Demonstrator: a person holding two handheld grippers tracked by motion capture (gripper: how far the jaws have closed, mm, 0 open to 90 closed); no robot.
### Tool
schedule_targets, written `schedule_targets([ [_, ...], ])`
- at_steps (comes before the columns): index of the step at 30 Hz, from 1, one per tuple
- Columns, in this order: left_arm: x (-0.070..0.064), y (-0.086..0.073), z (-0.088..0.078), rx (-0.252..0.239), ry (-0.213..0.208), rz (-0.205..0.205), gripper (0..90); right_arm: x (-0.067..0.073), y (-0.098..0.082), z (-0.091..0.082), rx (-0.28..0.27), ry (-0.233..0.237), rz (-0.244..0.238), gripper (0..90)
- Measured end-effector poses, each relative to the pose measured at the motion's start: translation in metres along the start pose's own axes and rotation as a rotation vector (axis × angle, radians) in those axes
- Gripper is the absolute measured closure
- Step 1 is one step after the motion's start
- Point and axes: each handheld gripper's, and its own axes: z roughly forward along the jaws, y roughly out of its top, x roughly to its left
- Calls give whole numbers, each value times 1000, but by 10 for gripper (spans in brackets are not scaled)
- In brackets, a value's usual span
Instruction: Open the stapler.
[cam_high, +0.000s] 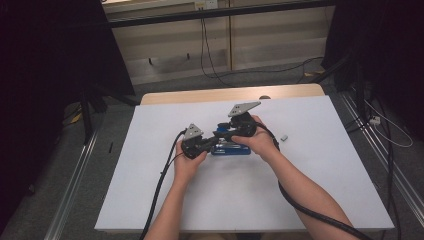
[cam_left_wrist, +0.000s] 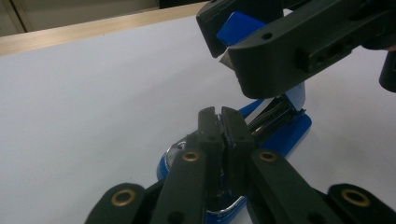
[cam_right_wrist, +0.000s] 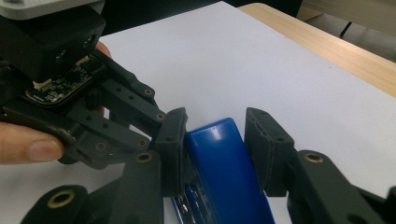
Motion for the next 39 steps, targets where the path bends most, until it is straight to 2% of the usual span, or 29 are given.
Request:
schedule_targets([
  [3, 0, 0, 1, -1, 3, -8, 900, 0, -1, 0, -3, 3, 13, 593],
  [6, 0, 1, 1, 6, 7, 0, 900, -1, -2, -1, -6, 6, 22, 574],
  [10, 0, 1, 2, 12, 6, 0, 900, 0, -4, -2, 5, -14, 19, 506],
  [13, 0, 1, 2, 11, 4, -1, 900, -2, -7, -5, 2, -18, 30, 491],
  [14, 1, 1, 2, 11, 4, -1, 900, -3, -8, -6, -1, -29, 34, 459],
  [17, 1, 1, 2, 8, 0, -3, 900, -4, -10, -14, -30, -41, 53, 455],
  [20, 2, 1, 1, -3, 5, -7, 900, -1, -13, -22, -36, -43, 50, 495],
  [22, 2, 3, -1, -11, 8, -7, 900, 3, -16, -26, -41, -26, 42, 593],
  [23, 2, 4, -1, -18, 5, -9, 900, 6, -17, -28, -46, -22, 39, 607],
  [24, 2, 6, -2, -21, 5, -9, 900, 9, -19, -30, -45, -31, 30, 663],
  [26, 1, 8, -3, -25, 6, -8, 900, 15, -23, -32, -47, -8, 12, 766],
  [28, -1, 10, -2, -33, 4, -6, 900, 21, -28, -32, -44, -11, 6, 845],
  [31, -2, 13, -2, -37, 3, -5, 900, 26, -36, -28, -38, -15, 13, 900],
  [33, -3, 14, -2, -31, 9, 8, 900, 29, -41, -22, -22, -19, 10, 900],
  [39, -2, 16, -2, -34, 10, 14, 900, 30, -53, -7, -31, -57, 62, 900],
])
